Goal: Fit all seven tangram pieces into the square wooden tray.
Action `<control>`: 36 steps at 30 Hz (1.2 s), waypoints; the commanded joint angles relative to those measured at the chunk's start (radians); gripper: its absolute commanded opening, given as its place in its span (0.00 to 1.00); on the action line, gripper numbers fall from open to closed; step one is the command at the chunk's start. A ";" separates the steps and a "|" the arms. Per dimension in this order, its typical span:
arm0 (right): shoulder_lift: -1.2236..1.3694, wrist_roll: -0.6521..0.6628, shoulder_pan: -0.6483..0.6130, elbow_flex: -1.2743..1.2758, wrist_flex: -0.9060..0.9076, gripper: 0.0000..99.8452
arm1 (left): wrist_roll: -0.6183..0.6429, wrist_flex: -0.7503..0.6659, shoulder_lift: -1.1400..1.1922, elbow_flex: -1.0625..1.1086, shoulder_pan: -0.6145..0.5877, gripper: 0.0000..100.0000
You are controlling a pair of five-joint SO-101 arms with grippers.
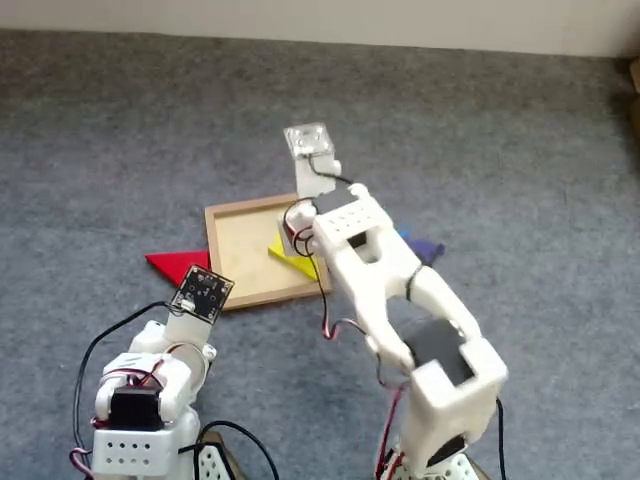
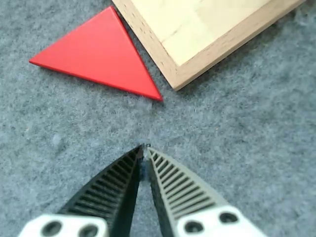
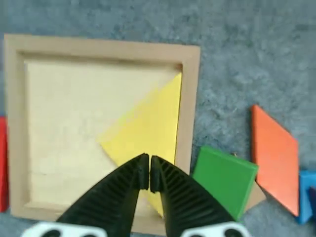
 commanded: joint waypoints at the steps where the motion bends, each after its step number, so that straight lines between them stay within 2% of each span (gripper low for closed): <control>1: -0.220 0.012 0.008 0.010 0.093 0.02 | -0.002 0.005 0.008 0.019 0.007 0.01; 6: -0.464 0.012 0.015 0.179 0.208 0.02 | -0.002 0.005 0.008 0.019 0.007 0.01; 12: -0.828 0.012 0.018 0.518 0.225 0.02 | -0.002 0.005 0.008 0.019 0.007 0.01; 20: -1.279 0.012 0.188 0.903 0.222 0.02 | -0.002 0.005 0.008 0.019 0.007 0.01; 36: -1.699 0.011 0.361 1.297 0.222 0.02 | 0.000 0.005 0.008 0.019 0.010 0.01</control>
